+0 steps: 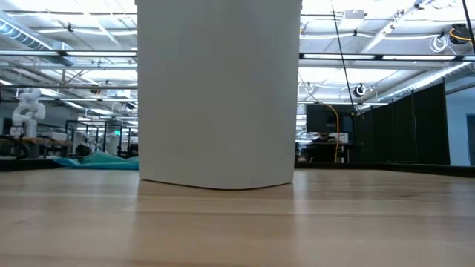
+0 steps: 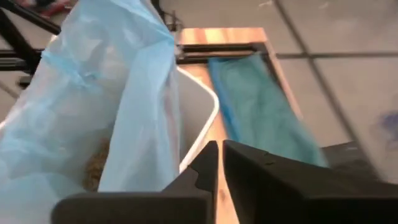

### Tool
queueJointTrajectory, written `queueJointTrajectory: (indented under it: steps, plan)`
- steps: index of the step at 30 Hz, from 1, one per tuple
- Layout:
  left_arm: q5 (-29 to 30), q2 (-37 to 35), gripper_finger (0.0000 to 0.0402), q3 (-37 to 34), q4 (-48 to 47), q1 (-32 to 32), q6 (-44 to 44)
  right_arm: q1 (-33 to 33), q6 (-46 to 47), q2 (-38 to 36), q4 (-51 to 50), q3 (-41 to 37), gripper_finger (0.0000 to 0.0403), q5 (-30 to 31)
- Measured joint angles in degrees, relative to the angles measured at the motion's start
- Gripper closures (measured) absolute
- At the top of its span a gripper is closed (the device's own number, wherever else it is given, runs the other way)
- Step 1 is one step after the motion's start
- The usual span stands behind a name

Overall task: Place trash/remove bag and relplace
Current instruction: Remove the blue trash bag from the bin

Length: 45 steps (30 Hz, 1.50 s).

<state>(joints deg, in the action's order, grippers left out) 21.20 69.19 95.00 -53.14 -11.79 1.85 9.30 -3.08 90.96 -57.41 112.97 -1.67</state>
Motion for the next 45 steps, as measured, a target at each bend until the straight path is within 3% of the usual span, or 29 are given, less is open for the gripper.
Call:
queueJointTrajectory:
  steps: [8, 15, 18, 23, 29, 38, 45]
  plan:
    - [-2.35, 0.0, 0.0402, 0.0, 0.07, 0.02, 0.02, 13.45, -0.55, 7.49, 0.12, 0.0, 0.0278, -29.51]
    - [-2.99, 0.0, 0.0402, 0.0, -0.15, 0.02, 0.05, 12.38, -0.84, 15.25, 1.32, -0.02, 0.0211, -52.79]
    - [-2.99, 0.0, 0.0402, 0.0, -0.18, 0.02, 0.06, 10.96, -0.54, 16.0, 3.46, -0.02, 0.0208, -57.82]
    - [-2.99, 0.0, 0.0402, 0.0, -0.35, 0.02, 0.06, 7.88, -0.76, 16.09, 4.02, 0.0, 0.0251, -56.92]
    - [-2.99, 0.0, 0.0402, 0.0, -0.34, 0.02, 0.06, 4.61, -4.39, 15.1, 3.89, 0.0, 0.0388, -43.85]
    - [-1.58, 0.0, 0.0402, 0.0, -0.34, 0.02, 0.08, 3.03, -3.67, 7.87, 4.44, 0.0, 0.0402, -32.62]
    - [-1.38, 0.0, 0.0402, -0.02, -0.14, 0.02, 0.21, 1.6, -2.25, 1.9, 5.6, 0.0, 0.0403, -31.3]
